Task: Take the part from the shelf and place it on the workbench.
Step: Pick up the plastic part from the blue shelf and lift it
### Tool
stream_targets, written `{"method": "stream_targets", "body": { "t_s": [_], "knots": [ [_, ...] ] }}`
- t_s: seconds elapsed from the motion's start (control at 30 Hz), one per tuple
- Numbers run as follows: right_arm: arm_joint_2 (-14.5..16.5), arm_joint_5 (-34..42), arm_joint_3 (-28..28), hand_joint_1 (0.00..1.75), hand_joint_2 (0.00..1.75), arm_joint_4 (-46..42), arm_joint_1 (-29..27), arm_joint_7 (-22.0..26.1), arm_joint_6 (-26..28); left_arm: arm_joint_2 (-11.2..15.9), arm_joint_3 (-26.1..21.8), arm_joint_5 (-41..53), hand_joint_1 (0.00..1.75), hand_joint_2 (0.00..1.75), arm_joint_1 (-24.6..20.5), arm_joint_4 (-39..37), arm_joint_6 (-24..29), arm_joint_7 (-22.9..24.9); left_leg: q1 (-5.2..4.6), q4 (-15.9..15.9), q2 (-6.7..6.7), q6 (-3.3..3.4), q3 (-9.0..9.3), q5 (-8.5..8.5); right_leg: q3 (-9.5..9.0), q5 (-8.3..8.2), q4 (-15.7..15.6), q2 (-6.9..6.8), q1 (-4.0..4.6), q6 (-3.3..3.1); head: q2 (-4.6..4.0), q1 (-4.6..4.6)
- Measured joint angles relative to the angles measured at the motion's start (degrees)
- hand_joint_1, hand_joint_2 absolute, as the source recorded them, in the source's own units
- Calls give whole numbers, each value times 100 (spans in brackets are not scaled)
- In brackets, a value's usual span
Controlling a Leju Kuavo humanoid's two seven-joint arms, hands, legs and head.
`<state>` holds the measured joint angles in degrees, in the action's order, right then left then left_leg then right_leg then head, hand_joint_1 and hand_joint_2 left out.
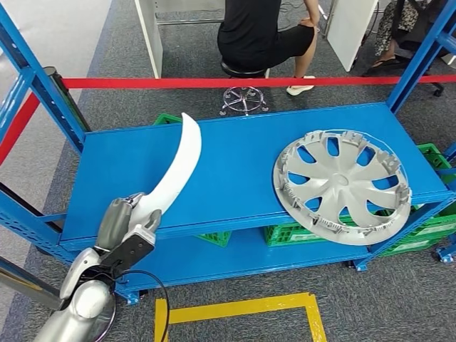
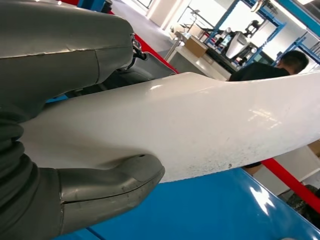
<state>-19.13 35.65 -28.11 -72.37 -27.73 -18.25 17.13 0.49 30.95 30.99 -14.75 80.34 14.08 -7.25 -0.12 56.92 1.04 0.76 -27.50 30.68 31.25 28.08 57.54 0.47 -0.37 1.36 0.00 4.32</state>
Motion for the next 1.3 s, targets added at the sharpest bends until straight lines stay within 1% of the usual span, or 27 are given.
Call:
{"method": "stream_targets", "body": {
  "t_s": [0.13,0.27,0.4,0.63,0.87,1.3],
  "knots": [
    [-329,537,-653,0,175,-89,154,173,318,28,-23,-26,175,175,50,35,-16,-1,0,1,-1,0,7,0,1,0,0,0,0,0,0,2],
    [-519,755,-1145,0,175,-96,323,274,412,49,-28,-37,175,175,70,39,-28,-1,0,1,-1,0,9,0,1,0,0,0,0,0,0,1],
    [-614,823,-1388,0,175,-97,413,312,448,57,-28,-45,175,175,82,40,-28,-4,0,1,-1,0,9,0,1,0,0,0,1,0,0,1],
    [-774,1220,-1869,0,175,-98,641,540,590,63,-28,-108,175,175,106,50,-28,-37,0,1,-1,0,9,0,1,0,0,1,0,0,0,1],
    [-849,1230,-2089,0,175,-98,738,561,628,67,-28,-125,175,175,123,51,-28,-38,0,2,-1,0,9,0,1,0,0,1,0,0,0,1],
    [-878,1230,-2166,0,175,-98,769,561,637,67,-28,-141,175,175,128,51,-28,-38,0,2,-1,0,9,0,1,0,0,1,0,0,0,1]
  ]
}}
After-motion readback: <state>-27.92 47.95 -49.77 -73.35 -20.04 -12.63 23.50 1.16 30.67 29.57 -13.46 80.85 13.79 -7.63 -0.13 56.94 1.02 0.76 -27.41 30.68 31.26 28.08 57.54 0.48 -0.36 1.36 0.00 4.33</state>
